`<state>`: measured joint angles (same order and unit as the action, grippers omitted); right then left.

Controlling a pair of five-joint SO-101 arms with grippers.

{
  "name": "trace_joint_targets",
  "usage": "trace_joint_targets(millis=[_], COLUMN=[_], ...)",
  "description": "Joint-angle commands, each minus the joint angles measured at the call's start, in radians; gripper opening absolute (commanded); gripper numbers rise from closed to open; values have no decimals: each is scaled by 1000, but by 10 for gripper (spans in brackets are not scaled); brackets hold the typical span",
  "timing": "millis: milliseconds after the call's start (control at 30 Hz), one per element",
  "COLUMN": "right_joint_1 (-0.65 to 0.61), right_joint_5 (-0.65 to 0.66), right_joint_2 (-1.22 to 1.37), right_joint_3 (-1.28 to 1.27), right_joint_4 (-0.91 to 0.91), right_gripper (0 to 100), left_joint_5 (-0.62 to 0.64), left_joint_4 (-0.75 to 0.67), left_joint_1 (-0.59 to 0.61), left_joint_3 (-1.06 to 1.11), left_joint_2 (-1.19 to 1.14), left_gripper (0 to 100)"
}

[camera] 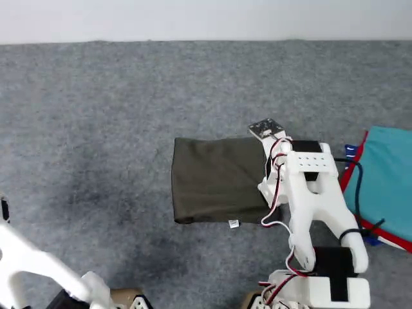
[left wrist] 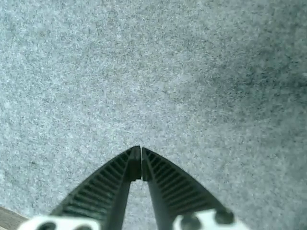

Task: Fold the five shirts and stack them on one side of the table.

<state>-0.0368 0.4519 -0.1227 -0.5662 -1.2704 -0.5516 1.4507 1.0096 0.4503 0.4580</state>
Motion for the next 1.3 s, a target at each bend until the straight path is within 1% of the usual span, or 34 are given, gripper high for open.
trace_joint_targets(millis=[0,67,167,267,367,467,667,833,1000,1033,1100,1133,1200,1233,1267], right_joint_1=[5,5,5,4,-19,-73,-191,-197,-206,-206,-206,-205,-205,-205,-203], right_joint_5=[6,-35,-135,-235,-321,-382,-404,-480,-489,-489,-482,-480,-479,-462,-430], right_joint_2=[-2,1,5,7,8,8,62,217,366,394,447,473,524,550,573], right_joint_3=[103,149,196,212,207,204,207,210,252,269,316,339,396,423,450], right_joint_4=[-58,-99,-119,-99,-47,-1,44,94,111,104,71,53,15,-2,-16], right_gripper=[55,122,230,318,373,385,384,384,382,376,313,261,125,52,0], left_joint_5=[-9,-9,-9,-9,-9,-9,-9,-8,-8,-8,-8,-8,-8,-8,-8], left_joint_4=[-23,-23,-25,-25,-25,-25,-25,-25,-25,-25,-25,-25,-25,-25,-25], left_joint_1=[3,5,5,2,5,6,8,8,8,8,8,8,8,8,8], left_joint_3=[-4,-4,-4,-4,-1,21,50,51,53,53,53,53,53,53,53], left_joint_2=[34,34,34,34,34,37,43,43,43,43,43,41,41,41,40], left_gripper=[13,13,13,13,13,13,13,13,13,13,13,13,13,13,13])
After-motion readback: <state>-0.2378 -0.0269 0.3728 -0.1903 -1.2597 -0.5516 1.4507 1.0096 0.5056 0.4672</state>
